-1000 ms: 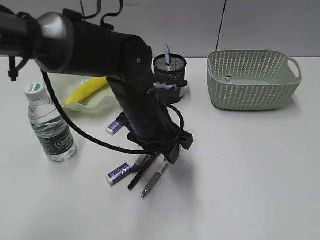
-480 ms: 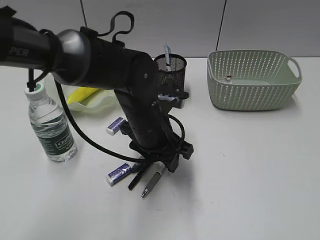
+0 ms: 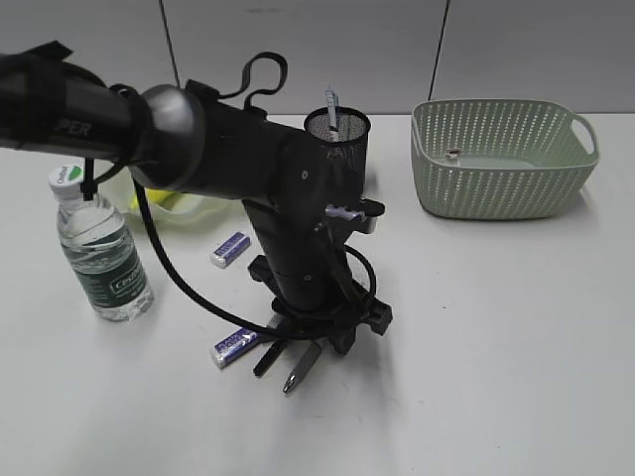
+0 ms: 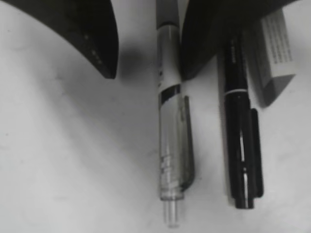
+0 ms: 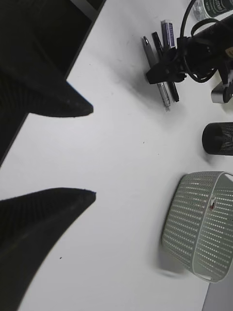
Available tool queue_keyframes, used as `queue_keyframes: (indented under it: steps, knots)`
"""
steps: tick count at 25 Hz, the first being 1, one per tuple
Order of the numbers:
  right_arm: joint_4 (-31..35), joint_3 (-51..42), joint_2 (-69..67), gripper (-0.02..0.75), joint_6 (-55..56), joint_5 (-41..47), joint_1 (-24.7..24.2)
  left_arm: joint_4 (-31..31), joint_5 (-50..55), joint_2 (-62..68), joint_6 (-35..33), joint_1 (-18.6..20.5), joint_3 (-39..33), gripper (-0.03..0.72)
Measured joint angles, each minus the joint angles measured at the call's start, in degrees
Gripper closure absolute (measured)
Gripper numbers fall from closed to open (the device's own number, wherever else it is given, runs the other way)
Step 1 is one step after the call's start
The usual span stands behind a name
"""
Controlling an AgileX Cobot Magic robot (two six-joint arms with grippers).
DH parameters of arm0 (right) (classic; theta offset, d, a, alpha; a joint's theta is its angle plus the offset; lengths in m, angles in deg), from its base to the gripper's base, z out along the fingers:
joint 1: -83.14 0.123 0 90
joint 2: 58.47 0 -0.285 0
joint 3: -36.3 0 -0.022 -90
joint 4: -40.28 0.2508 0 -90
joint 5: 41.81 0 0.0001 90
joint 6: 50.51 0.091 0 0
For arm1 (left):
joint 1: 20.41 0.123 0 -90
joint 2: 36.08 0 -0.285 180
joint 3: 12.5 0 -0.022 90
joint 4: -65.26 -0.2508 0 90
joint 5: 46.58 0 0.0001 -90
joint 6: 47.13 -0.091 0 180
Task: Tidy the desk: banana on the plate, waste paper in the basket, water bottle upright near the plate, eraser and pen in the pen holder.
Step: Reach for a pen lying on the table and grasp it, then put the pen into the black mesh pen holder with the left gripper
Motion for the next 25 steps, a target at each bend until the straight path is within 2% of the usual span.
queue_keyframes:
  steps: [4, 6, 8, 16, 20, 25]
  knots:
    - [0.0, 0.0, 0.0, 0.353, 0.0, 0.0, 0.0, -0.5, -0.3, 0.5, 0.0, -0.6, 0.5, 0.415]
    - [0.0, 0.0, 0.0, 0.353, 0.0, 0.0, 0.0, -1.5, -0.5, 0.6, 0.0, -0.9, 0.6, 0.494]
    - [0.0, 0.0, 0.0, 0.353, 0.0, 0.0, 0.0, -2.3, 0.1, 0.7, 0.0, -1.2, 1.3, 0.609]
    - [0.0, 0.0, 0.0, 0.353, 0.0, 0.0, 0.0, -2.4, -1.0, -3.8, 0.0, -1.8, 8.1, 0.605]
    - [0.0, 0.0, 0.0, 0.353, 0.0, 0.0, 0.0, -2.2, -7.9, -9.7, 0.0, -0.9, 9.2, 0.605]
    - [0.0, 0.0, 0.0, 0.353, 0.0, 0.0, 0.0, -2.0, -21.8, -12.9, 0.0, 3.1, 9.3, 0.605]
